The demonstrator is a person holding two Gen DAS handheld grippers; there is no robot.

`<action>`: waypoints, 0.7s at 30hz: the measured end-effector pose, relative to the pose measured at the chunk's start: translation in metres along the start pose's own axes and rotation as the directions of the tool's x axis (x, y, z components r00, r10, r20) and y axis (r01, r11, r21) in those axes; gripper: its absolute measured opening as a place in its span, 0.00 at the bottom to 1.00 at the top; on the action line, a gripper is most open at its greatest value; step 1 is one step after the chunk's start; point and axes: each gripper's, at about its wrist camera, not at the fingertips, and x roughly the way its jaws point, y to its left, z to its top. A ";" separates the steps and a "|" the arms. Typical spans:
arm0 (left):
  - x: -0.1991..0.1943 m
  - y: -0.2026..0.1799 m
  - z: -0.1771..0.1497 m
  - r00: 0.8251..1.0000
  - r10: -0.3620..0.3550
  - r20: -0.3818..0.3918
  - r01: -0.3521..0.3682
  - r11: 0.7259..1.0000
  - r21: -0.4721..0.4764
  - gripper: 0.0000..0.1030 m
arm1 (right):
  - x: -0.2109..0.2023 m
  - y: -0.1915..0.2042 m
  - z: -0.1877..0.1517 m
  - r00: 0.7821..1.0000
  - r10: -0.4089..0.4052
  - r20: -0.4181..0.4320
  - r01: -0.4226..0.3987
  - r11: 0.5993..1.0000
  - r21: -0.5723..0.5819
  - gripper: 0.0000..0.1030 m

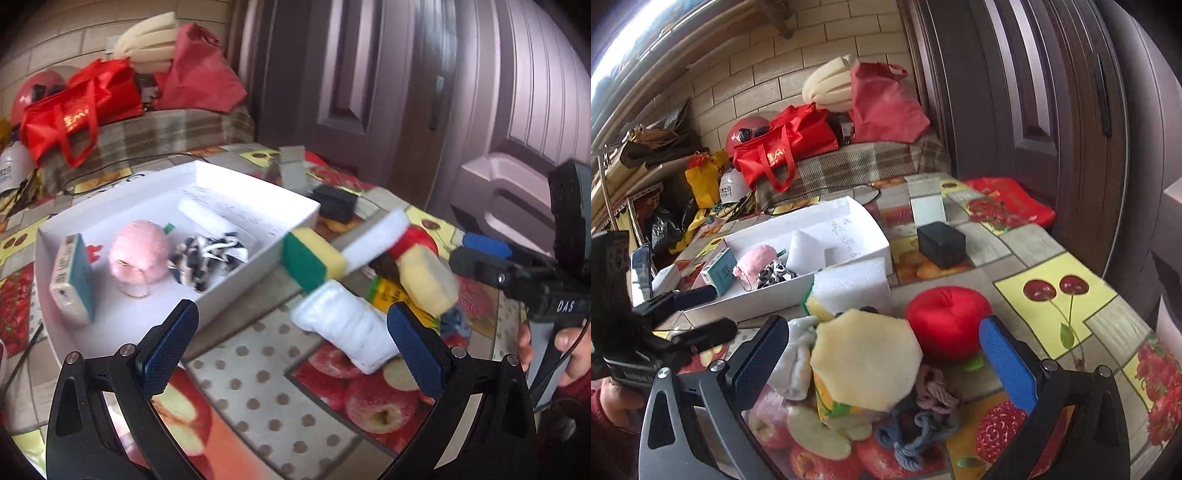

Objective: Organize soft objects
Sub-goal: 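Grasp the white rolled sock with the left gripper while right grasps cream foam piece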

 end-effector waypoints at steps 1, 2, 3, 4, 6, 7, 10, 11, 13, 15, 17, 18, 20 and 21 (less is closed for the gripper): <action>0.004 -0.008 0.001 1.000 -0.006 -0.013 0.006 1.000 0.020 1.00 | 0.001 0.001 -0.001 1.000 0.008 -0.011 -0.008 1.000 -0.007 1.00; 0.007 -0.014 0.000 1.000 -0.013 -0.026 0.014 0.999 0.032 1.00 | 0.002 0.004 -0.002 1.000 0.018 -0.023 -0.018 1.000 -0.023 1.00; 0.010 -0.018 0.000 0.999 -0.020 -0.042 0.022 0.999 0.036 1.00 | 0.004 0.008 -0.003 0.999 0.024 -0.034 -0.025 0.999 -0.043 1.00; 0.014 -0.021 0.000 0.998 -0.019 -0.061 0.021 0.999 0.034 1.00 | 0.005 0.012 -0.005 0.999 0.018 -0.044 -0.021 0.997 -0.068 1.00; 0.022 -0.026 -0.001 0.995 0.000 -0.100 0.003 1.000 0.031 1.00 | 0.009 0.019 -0.008 0.998 -0.004 -0.068 -0.003 0.994 -0.110 1.00; 0.025 -0.026 -0.002 0.994 0.013 -0.112 -0.010 1.000 0.027 0.99 | 0.011 0.022 -0.009 0.997 -0.013 -0.074 0.005 0.993 -0.118 1.00; 0.029 -0.027 -0.002 0.992 0.011 -0.125 -0.009 1.000 0.020 0.95 | 0.017 0.019 -0.008 0.995 -0.014 -0.097 0.004 0.995 -0.102 0.97; 0.030 -0.028 -0.003 0.991 0.014 -0.132 -0.011 1.000 0.024 0.95 | 0.020 0.017 -0.008 0.994 -0.009 -0.113 -0.002 0.996 -0.095 0.95; 0.033 -0.030 -0.003 0.989 0.020 -0.146 -0.015 0.999 0.036 0.95 | 0.027 0.016 -0.009 0.989 0.000 -0.147 -0.013 0.996 -0.087 0.90; 0.036 -0.031 -0.003 0.987 0.020 -0.156 -0.014 0.999 0.042 0.95 | 0.032 0.016 -0.009 0.985 0.007 -0.173 -0.022 0.996 -0.084 0.86; 0.042 -0.032 -0.002 0.984 0.017 -0.177 -0.009 0.999 0.044 0.95 | 0.035 0.015 -0.009 0.982 0.016 -0.189 -0.032 0.996 -0.080 0.70; 0.046 -0.033 -0.001 0.981 0.012 -0.192 -0.003 0.999 0.045 0.95 | 0.035 0.015 -0.009 0.982 0.019 -0.190 -0.034 0.996 -0.077 0.66; 0.053 -0.034 -0.001 0.976 -0.006 -0.218 0.016 0.999 0.042 0.89 | 0.029 0.012 -0.008 0.986 0.027 -0.162 -0.038 0.997 -0.065 0.62; 0.055 -0.034 -0.001 0.974 -0.017 -0.228 0.027 0.999 0.041 0.88 | 0.024 0.011 -0.008 0.990 0.027 -0.139 -0.035 0.998 -0.055 0.61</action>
